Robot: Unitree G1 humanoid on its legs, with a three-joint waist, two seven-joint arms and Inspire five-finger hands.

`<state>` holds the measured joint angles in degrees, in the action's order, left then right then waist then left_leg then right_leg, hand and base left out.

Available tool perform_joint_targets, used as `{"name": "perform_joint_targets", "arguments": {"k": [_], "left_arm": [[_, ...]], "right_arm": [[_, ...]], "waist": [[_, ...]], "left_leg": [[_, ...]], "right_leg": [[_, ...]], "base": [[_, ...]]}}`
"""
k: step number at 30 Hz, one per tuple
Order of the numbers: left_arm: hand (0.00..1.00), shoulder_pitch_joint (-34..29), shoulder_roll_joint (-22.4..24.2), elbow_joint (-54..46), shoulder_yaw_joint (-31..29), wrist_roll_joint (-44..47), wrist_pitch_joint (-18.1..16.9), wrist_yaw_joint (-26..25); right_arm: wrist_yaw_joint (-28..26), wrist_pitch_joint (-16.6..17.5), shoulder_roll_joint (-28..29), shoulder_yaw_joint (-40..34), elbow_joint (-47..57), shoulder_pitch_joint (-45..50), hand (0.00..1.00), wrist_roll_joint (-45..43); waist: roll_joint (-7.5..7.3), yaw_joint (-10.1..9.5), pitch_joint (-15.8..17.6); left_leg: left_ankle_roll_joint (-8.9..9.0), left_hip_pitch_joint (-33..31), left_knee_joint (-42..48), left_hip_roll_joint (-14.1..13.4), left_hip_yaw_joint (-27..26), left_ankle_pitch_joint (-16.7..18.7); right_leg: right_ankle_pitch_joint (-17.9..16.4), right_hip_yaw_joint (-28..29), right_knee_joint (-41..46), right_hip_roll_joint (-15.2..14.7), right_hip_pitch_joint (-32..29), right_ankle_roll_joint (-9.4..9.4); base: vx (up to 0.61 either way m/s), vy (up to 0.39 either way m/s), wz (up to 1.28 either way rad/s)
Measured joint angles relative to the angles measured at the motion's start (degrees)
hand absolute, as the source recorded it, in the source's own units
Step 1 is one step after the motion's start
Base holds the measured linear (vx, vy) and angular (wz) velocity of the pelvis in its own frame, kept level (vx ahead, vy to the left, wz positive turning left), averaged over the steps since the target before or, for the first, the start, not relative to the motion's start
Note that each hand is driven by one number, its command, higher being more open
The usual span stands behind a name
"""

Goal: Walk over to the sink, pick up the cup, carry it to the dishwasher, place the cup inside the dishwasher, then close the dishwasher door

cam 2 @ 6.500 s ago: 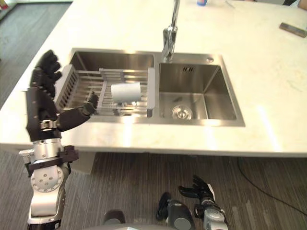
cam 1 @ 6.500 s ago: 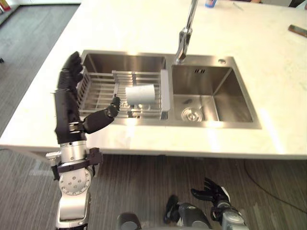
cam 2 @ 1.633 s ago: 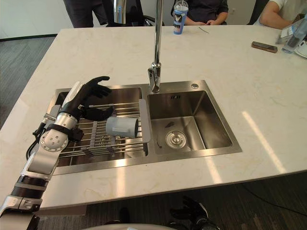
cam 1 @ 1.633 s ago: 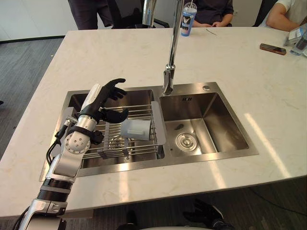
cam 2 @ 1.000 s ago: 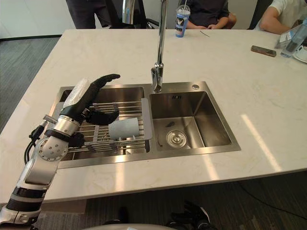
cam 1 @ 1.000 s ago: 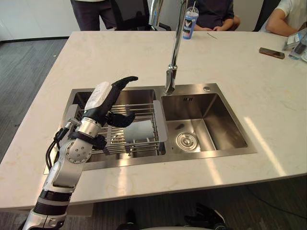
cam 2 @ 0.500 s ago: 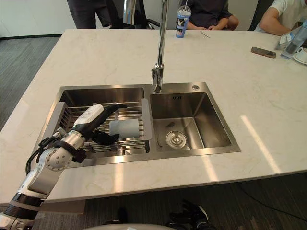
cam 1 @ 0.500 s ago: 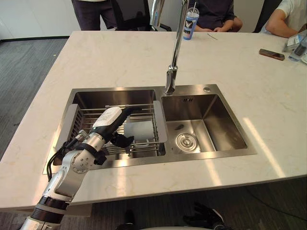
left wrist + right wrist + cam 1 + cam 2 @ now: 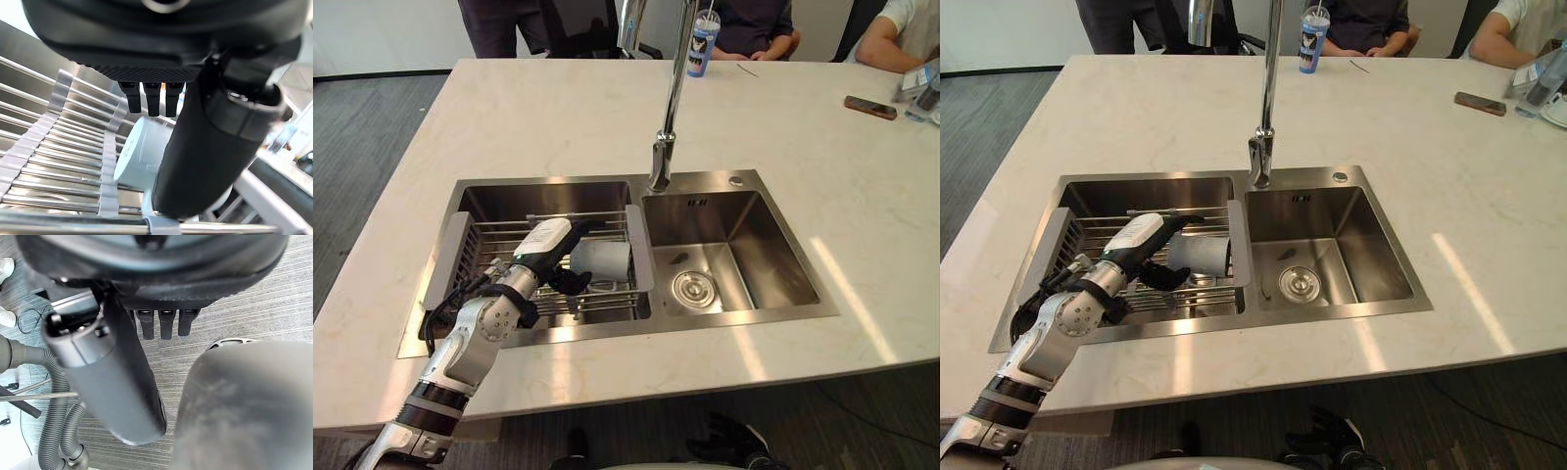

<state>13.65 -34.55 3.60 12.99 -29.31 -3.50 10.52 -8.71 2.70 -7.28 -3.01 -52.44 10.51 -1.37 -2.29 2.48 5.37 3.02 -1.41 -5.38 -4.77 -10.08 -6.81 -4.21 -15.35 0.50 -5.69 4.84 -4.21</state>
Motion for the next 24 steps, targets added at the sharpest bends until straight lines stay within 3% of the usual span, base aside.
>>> {"name": "perform_joint_targets", "arguments": {"k": [7,8,18,24], "left_arm": [[0.90,6.07,-3.46,4.42,5.39,-1.39,0.13,1.19],[0.30,6.73,-3.89,4.88,6.07,-2.20,0.00,1.20],[0.30,10.87,-6.16,7.55,7.23,-2.03,0.02,1.68],[0.30,10.83,-4.97,8.08,7.00,1.75,1.67,1.38]], "right_arm": [[0.01,-0.14,-0.11,-0.05,0.30,-0.24,0.90,0.53],[0.02,-0.14,-0.14,-0.05,0.30,-0.36,0.90,0.54],[0.12,-0.14,-0.45,-0.06,0.29,-1.17,0.90,0.53],[0.11,-0.16,-0.45,-0.14,0.25,-1.03,0.90,0.51]], "waist": [[0.21,0.34,0.41],[0.26,0.40,0.46],[0.92,1.48,1.11],[0.97,1.47,1.14]], "left_leg": [[0.20,-0.17,0.11,-0.04,-0.56,0.18],[0.21,-0.17,0.13,-0.05,-0.67,0.26],[0.19,-0.14,0.26,-0.01,-0.88,0.43],[0.19,-0.04,0.26,0.08,-0.61,0.42]], "right_leg": [[0.04,0.53,-0.33,0.03,-0.32,-0.06],[0.04,0.60,-0.36,0.04,-0.35,-0.06],[0.04,0.72,-0.44,-0.02,-0.39,-0.06],[0.05,0.39,-0.45,-0.08,-0.08,-0.07]], "base": [[0.02,-0.004,-0.04],[0.01,-0.003,-0.04],[0.00,0.000,0.00],[0.00,0.000,0.02]]}}
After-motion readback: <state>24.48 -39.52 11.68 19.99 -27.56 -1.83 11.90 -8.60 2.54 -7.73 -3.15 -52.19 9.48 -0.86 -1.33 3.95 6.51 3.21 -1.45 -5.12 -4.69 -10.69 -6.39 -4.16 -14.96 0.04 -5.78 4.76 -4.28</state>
